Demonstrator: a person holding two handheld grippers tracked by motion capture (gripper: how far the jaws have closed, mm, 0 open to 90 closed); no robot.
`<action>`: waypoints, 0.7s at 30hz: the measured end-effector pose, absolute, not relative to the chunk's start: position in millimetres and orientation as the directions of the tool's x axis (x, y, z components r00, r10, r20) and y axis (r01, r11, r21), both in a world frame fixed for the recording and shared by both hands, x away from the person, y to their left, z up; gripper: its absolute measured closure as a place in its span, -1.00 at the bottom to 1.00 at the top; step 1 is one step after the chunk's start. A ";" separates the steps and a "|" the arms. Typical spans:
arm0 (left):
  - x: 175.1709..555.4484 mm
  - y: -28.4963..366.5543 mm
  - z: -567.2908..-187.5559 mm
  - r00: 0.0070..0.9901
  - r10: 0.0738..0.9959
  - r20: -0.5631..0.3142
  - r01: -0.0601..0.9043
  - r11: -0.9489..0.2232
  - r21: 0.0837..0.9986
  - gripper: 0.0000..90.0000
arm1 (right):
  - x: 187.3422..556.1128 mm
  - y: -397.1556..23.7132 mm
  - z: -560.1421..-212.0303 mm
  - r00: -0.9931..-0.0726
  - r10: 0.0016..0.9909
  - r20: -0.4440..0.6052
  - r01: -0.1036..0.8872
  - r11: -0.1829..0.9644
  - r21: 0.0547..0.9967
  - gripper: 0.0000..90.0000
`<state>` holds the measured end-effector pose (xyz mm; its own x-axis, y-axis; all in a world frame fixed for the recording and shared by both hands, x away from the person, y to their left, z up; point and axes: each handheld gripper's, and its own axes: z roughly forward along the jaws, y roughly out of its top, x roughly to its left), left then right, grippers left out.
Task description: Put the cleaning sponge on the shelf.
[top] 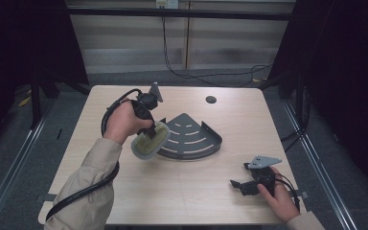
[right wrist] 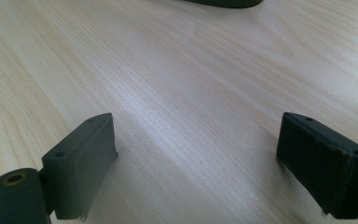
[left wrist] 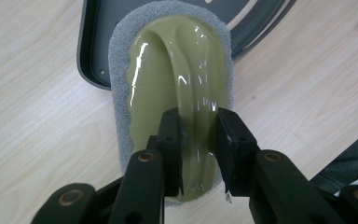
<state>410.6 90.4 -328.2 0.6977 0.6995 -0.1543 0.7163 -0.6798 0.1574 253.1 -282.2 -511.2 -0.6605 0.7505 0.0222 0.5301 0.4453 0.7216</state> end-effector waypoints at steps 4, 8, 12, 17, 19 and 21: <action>414.8 89.0 -327.3 0.699 0.700 -0.144 0.715 -0.681 0.157 0.61 | 253.1 -282.2 -511.2 -0.661 0.750 0.022 0.530 0.445 0.722 -0.75; 419.7 88.1 -328.5 0.692 0.707 -0.147 0.721 -0.674 0.159 0.61 | 253.1 -282.2 -511.2 -0.661 0.750 0.022 0.530 0.445 0.722 -0.75; 426.0 86.3 -329.8 0.699 0.703 -0.135 0.715 -0.681 0.156 0.61 | 253.1 -282.2 -511.2 -0.660 0.751 0.022 0.530 0.445 0.722 -0.75; 434.0 82.9 -331.2 0.701 0.701 -0.133 0.713 -0.684 0.155 0.61 | 253.1 -282.3 -511.2 -0.661 0.750 0.022 0.530 0.446 0.722 -0.75; 435.3 82.3 -332.0 0.699 0.701 -0.139 0.715 -0.682 0.156 0.61 | 253.1 -282.3 -511.2 -0.661 0.750 0.022 0.530 0.445 0.722 -0.75; 439.0 80.5 -333.8 0.705 0.697 -0.130 0.709 -0.689 0.151 0.61 | 253.1 -282.3 -511.2 -0.661 0.750 0.022 0.530 0.446 0.722 -0.75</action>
<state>439.0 80.5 -333.8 0.7051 0.6970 -0.1304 0.7089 -0.6890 0.1508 253.1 -282.3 -511.2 -0.6609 0.7501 0.0221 0.5299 0.4456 0.7215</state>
